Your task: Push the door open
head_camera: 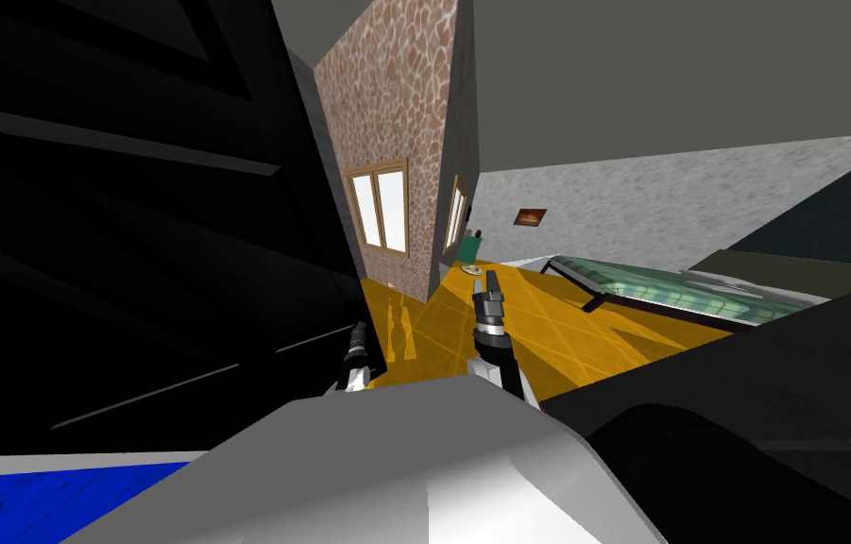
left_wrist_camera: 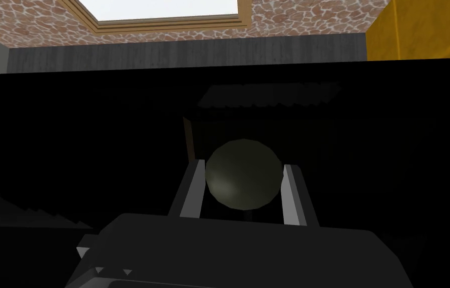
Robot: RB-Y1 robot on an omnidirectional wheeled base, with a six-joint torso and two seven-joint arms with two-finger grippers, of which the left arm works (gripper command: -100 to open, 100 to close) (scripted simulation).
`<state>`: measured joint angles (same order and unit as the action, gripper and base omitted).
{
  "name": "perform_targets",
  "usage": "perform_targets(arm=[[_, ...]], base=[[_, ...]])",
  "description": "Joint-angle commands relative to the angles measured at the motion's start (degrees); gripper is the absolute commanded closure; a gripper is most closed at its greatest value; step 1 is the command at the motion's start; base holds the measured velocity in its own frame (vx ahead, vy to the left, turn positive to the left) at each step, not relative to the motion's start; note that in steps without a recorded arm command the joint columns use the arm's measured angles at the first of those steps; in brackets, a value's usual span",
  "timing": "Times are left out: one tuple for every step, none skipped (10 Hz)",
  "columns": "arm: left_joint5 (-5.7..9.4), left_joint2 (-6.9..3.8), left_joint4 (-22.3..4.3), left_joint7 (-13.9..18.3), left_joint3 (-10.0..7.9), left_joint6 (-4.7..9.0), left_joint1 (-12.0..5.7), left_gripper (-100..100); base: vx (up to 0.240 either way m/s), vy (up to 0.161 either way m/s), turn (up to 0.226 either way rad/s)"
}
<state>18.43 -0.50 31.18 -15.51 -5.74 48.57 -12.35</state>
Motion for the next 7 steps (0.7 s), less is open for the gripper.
perform_targets(arm=[[0.94, -1.00, -0.55, -0.43, -1.58, 1.33, -0.56, 100], [1.56, -0.66, -0.50, -0.77, -2.36, 1.35, -0.64, 100], [1.56, -0.66, -0.62, -0.77, -2.36, 1.35, -0.64, 100], [1.56, -0.66, -0.50, -0.77, -2.36, 1.35, -0.64, 100], [2.44, 0.42, -0.42, -1.26, -3.45, 1.38, -0.75, 100], [2.70, 0.91, -0.39, -1.40, -3.77, 1.39, -0.78, 100], [2.29, 0.97, -0.55, -1.31, -3.14, 1.19, -0.76, 100]], base=[[0.176, -0.016, 0.060], [0.211, -0.057, 0.099], [0.165, -0.057, 0.050], [0.065, -0.010, 0.014], [0.120, -0.031, 0.075], [0.146, -0.095, 0.087], [0.055, -0.049, 0.032]])
